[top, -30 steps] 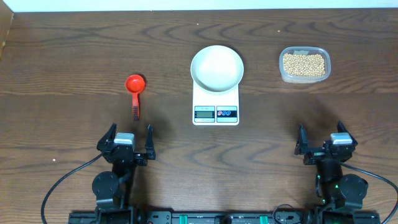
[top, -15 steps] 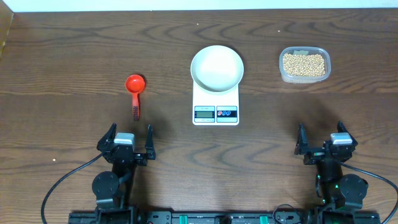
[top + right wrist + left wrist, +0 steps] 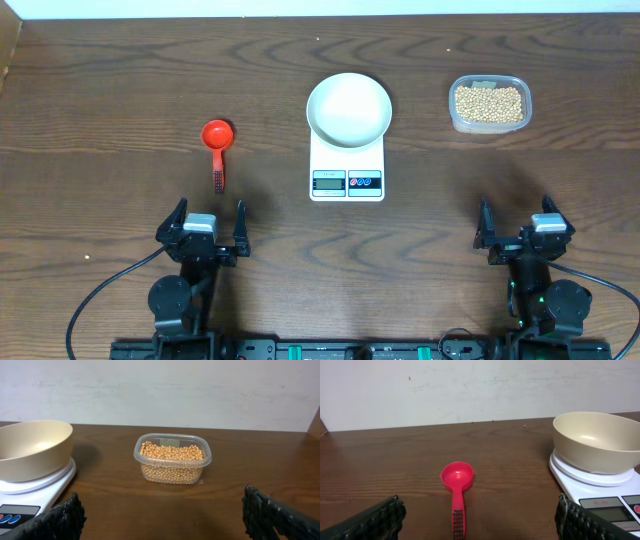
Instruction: Scoop item into bowl and weigh 50g on scale
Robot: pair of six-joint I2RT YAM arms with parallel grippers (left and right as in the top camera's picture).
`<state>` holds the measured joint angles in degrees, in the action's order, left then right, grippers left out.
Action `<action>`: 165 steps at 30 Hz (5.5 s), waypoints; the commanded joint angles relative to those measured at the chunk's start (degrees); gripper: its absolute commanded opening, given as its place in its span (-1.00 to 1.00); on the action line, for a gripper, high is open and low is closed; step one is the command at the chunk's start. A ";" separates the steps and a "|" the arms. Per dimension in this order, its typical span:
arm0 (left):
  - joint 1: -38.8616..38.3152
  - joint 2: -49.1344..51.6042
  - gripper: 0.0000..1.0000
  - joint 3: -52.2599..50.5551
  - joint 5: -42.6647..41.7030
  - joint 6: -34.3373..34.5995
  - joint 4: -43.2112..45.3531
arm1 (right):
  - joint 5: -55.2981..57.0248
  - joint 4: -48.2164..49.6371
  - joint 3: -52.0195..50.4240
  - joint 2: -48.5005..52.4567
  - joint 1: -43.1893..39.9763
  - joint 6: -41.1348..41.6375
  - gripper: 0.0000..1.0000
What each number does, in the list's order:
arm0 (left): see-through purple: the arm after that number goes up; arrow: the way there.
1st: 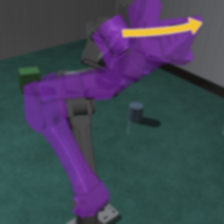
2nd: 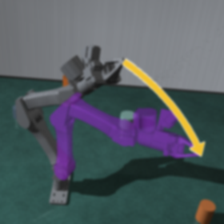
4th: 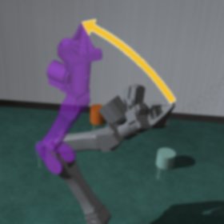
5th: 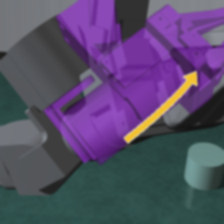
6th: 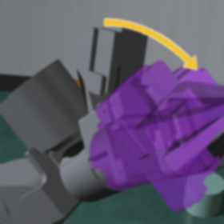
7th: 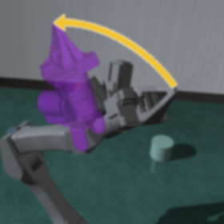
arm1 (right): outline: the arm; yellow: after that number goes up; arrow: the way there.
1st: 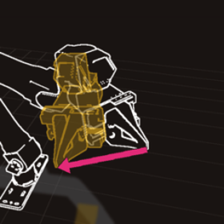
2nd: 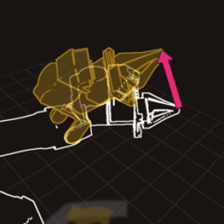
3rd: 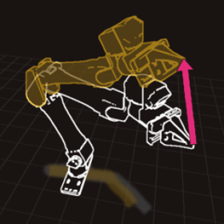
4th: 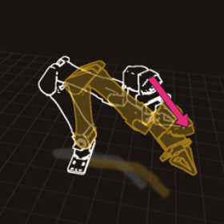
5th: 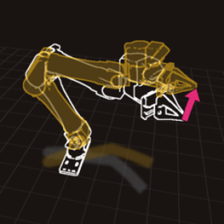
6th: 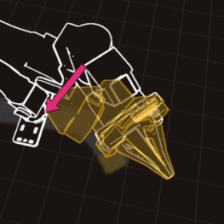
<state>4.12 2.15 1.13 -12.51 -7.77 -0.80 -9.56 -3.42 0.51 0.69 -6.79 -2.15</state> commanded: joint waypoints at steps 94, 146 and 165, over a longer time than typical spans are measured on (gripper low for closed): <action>5.90 111.14 0.51 84.72 5.92 -0.35 -40.24 | 0.22 -0.09 -0.20 -0.26 0.46 -0.28 0.99; 2.89 88.72 -0.86 84.94 -6.99 76.61 -49.66 | 0.20 -0.09 -0.20 -0.26 0.46 -0.28 0.98; -13.90 88.78 -0.86 84.91 -10.38 88.39 -52.59 | -10.19 5.92 -0.20 -0.26 0.46 5.49 0.99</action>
<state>-8.82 91.20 85.32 -22.83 78.11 -53.19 -12.38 0.34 0.40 0.71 -6.79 -0.62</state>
